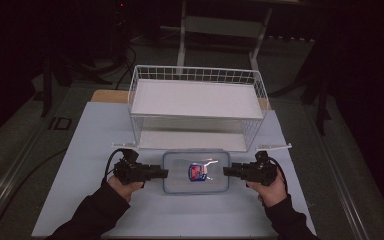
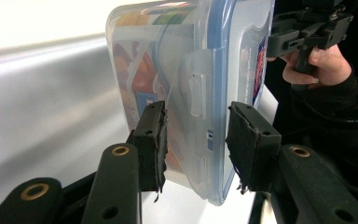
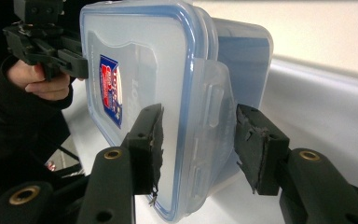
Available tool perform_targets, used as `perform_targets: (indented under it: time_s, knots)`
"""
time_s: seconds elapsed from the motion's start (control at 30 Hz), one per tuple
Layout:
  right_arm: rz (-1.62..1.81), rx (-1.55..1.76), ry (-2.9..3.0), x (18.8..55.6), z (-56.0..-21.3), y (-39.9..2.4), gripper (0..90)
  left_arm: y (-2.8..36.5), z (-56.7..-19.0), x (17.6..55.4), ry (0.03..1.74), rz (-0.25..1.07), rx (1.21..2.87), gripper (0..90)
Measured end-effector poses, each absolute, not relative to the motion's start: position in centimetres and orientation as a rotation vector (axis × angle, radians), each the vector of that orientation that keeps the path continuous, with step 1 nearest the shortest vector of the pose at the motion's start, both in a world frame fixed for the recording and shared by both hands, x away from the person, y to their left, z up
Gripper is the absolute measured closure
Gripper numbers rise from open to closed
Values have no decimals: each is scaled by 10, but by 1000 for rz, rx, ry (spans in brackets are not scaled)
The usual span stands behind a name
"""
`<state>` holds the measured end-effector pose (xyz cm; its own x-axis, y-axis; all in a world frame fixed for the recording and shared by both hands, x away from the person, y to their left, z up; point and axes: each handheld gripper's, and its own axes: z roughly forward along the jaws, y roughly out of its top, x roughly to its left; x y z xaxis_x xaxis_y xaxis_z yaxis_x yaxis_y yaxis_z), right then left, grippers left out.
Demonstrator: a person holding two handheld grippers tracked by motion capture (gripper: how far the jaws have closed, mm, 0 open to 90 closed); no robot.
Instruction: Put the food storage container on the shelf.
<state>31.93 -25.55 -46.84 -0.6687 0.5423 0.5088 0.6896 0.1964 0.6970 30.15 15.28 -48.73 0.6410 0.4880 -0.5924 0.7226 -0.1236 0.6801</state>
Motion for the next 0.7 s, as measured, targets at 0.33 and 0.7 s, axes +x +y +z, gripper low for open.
perform_targets:
  time_s: [0.33,0.7]
  knots:
    - [-1505,-1233,-2318,348,-464,-263,524,142,-488,333,978,-218,1740,578]
    - [-1514,-1293,-2336,378,-474,-268,518,129,-502,367,991,-152,1746,559]
